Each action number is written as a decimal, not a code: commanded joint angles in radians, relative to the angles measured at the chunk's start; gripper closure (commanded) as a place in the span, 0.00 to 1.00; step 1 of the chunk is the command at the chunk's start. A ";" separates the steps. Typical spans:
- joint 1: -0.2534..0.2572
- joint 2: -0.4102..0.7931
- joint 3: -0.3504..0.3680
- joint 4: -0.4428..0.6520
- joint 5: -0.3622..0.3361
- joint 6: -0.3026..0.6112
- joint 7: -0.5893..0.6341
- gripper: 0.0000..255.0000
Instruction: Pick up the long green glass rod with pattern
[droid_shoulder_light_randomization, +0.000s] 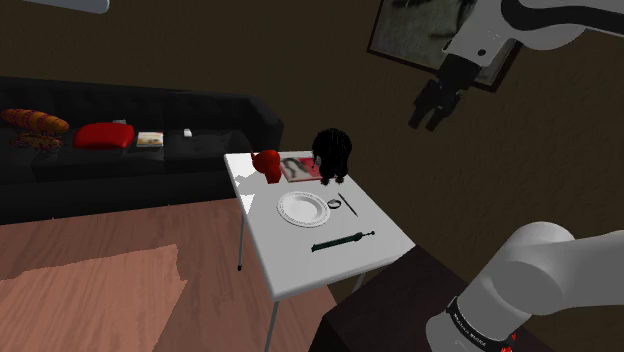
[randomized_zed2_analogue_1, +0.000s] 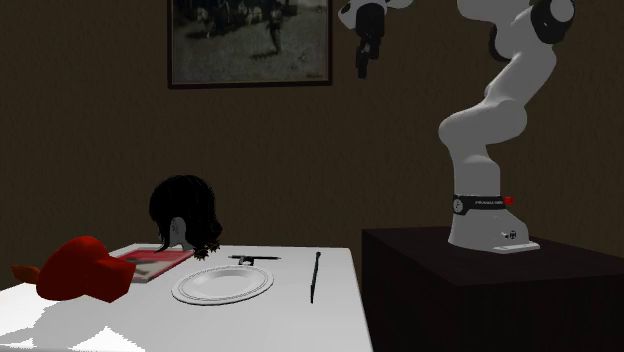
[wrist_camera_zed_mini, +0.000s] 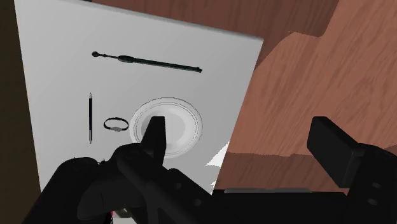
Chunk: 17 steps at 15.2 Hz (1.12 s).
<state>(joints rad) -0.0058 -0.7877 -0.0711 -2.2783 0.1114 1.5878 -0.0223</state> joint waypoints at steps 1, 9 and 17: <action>0.000 0.000 0.000 0.000 0.000 0.000 0.000 0.00; 0.038 -0.054 -0.131 -0.266 -0.087 0.195 -0.317 0.00; 0.071 0.028 -0.304 -0.437 -0.193 0.433 -0.646 0.00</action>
<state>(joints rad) 0.0606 -0.7806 -0.3488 -2.7006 -0.0669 1.9842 -0.6200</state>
